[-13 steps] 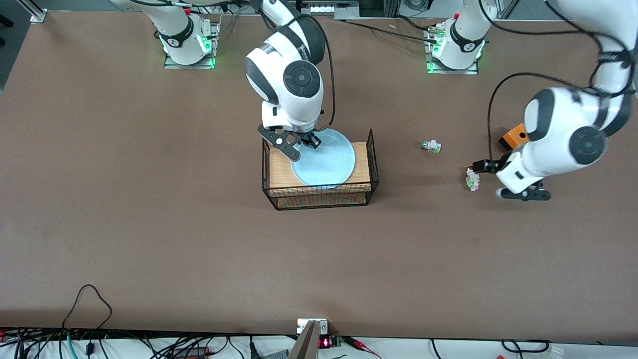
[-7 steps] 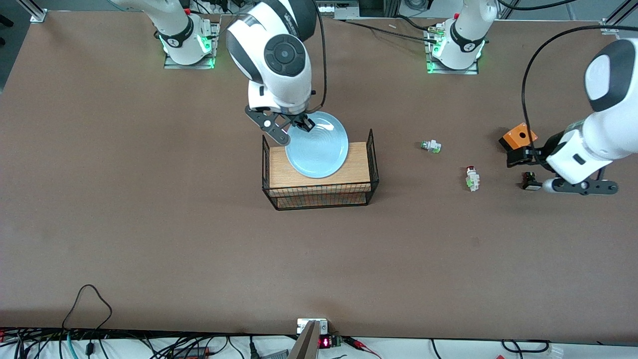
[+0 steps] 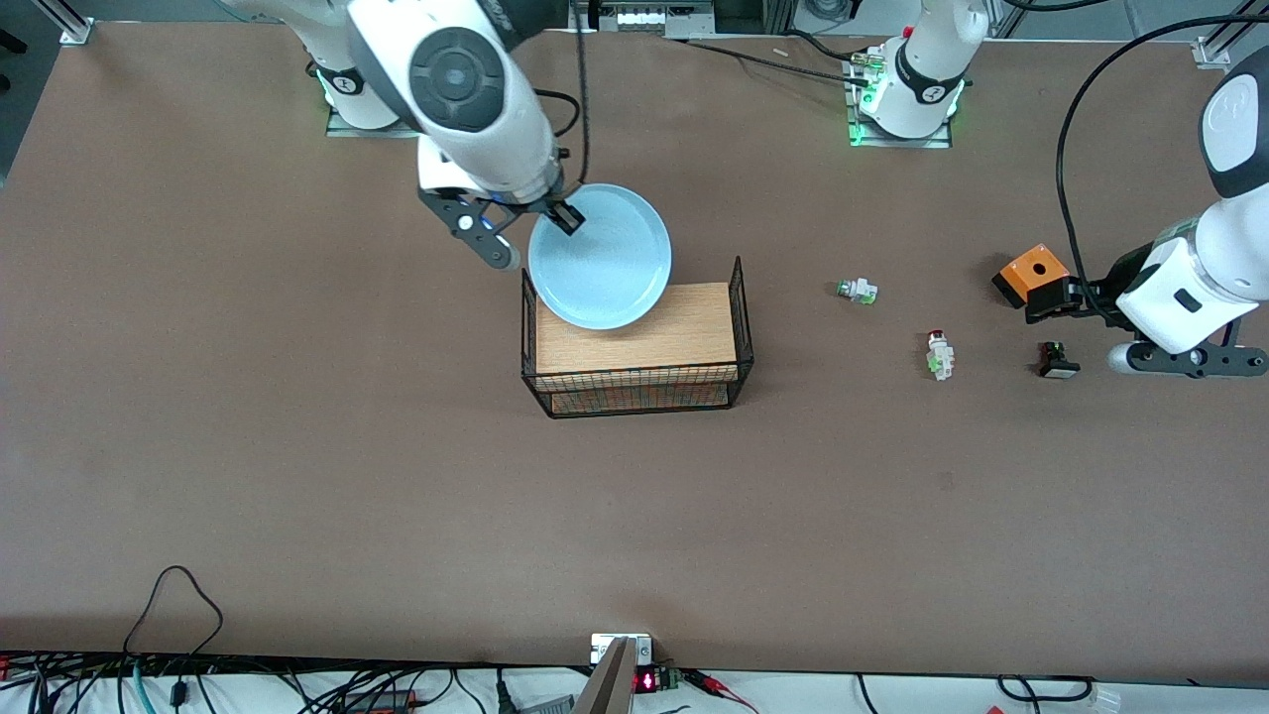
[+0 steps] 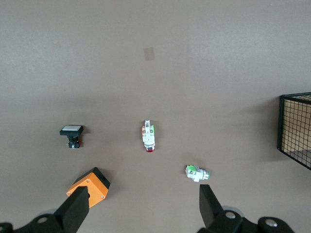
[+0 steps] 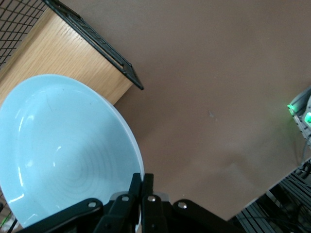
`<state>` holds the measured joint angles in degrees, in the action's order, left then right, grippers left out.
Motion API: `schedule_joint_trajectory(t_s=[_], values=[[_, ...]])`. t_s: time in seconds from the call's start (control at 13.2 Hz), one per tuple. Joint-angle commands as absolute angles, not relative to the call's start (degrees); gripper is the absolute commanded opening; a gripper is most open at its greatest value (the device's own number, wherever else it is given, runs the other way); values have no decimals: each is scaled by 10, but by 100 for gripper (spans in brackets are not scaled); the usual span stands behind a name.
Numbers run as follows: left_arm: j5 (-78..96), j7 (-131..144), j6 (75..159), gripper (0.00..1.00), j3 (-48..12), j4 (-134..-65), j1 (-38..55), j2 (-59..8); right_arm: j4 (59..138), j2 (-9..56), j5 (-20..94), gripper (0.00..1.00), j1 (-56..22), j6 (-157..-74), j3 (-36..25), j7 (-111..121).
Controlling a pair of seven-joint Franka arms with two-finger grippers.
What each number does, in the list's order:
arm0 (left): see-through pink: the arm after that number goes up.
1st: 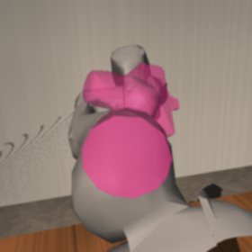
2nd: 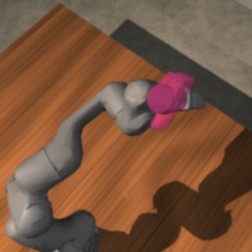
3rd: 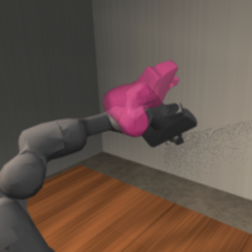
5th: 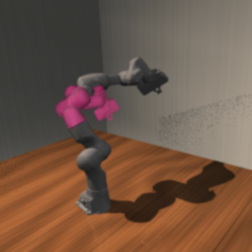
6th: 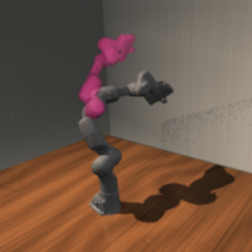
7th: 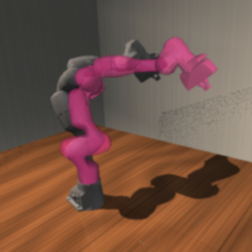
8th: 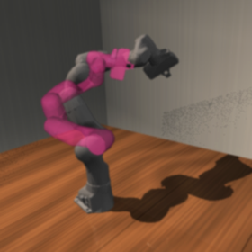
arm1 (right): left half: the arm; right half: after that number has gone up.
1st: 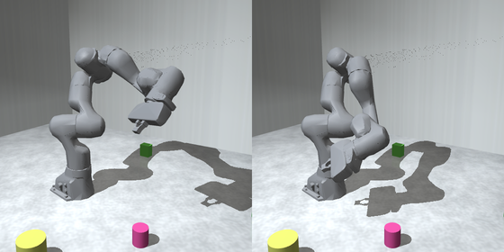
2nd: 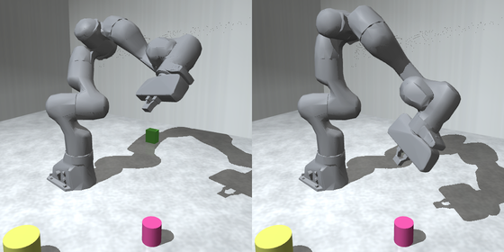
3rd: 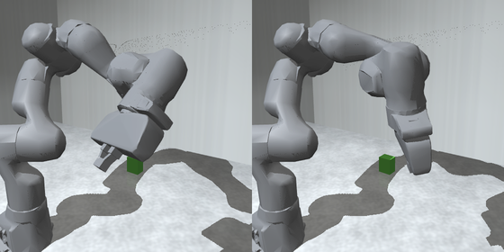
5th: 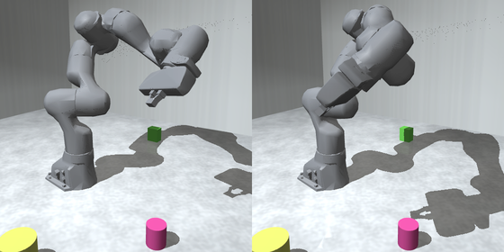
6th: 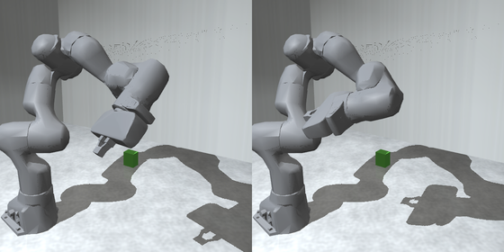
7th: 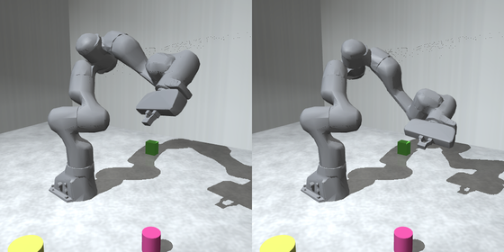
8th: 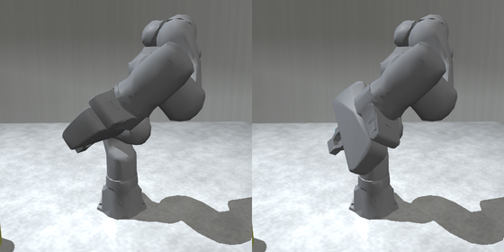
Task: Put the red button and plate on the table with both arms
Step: 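Lift the plate out of the basket while the left gripper withdraws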
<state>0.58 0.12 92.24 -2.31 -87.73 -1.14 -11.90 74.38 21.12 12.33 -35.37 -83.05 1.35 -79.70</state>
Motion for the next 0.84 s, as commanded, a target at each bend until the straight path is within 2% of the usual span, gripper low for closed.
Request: schedule_joint_trajectory(t_s=[0.0,0.38,0.76], values=[[15,2,911,100,-18,-835,-11,-127,735,185,154,0,-304,-770,17,-726],[11,19,906,100,-17,-798,-13,-122,735,179,144,0,-235,-693,16,-577],[11,-32,913,100,-19,-837,-33,-88,735,185,129,0,-77,-691,11,-288]])
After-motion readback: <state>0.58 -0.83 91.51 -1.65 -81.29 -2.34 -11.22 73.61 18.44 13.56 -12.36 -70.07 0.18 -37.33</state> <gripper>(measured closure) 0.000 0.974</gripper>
